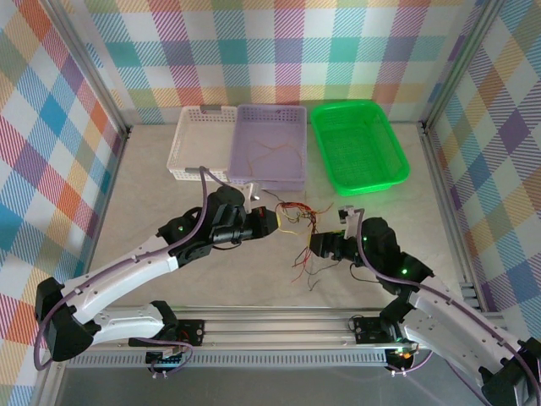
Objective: Untangle the cables
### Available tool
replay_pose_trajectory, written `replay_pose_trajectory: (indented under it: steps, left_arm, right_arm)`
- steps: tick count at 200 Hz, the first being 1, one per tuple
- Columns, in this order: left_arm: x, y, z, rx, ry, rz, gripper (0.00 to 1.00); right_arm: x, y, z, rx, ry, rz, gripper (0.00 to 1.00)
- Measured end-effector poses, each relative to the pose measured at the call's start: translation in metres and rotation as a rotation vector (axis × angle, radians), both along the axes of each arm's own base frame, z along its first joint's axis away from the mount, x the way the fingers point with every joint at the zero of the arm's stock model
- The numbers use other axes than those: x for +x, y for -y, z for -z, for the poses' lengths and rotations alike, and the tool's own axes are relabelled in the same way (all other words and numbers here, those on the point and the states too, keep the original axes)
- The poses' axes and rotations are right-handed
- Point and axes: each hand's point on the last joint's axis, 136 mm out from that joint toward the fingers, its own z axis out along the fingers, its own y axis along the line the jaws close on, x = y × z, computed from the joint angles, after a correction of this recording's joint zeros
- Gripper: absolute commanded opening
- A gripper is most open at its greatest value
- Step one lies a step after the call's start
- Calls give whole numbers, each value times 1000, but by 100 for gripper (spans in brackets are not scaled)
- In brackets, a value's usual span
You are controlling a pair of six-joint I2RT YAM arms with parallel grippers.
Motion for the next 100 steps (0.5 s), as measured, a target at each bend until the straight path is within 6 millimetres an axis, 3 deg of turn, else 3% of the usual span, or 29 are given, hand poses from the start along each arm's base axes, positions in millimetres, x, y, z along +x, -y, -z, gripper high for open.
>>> replay_pose_trajectory:
  steps: [55,84,100]
  left_arm:
    - [1,-4,4,15,-15,-15,0]
    - [0,-3,4,10,-23,-15,0]
    - [-1,-3,4,9,-26,-11,0]
  right_arm:
    - [-2,-13,8,50,55,-74,60]
    - [6,-16,7,67,93,-65,40]
    - [11,-17,7,78,108,-49,14]
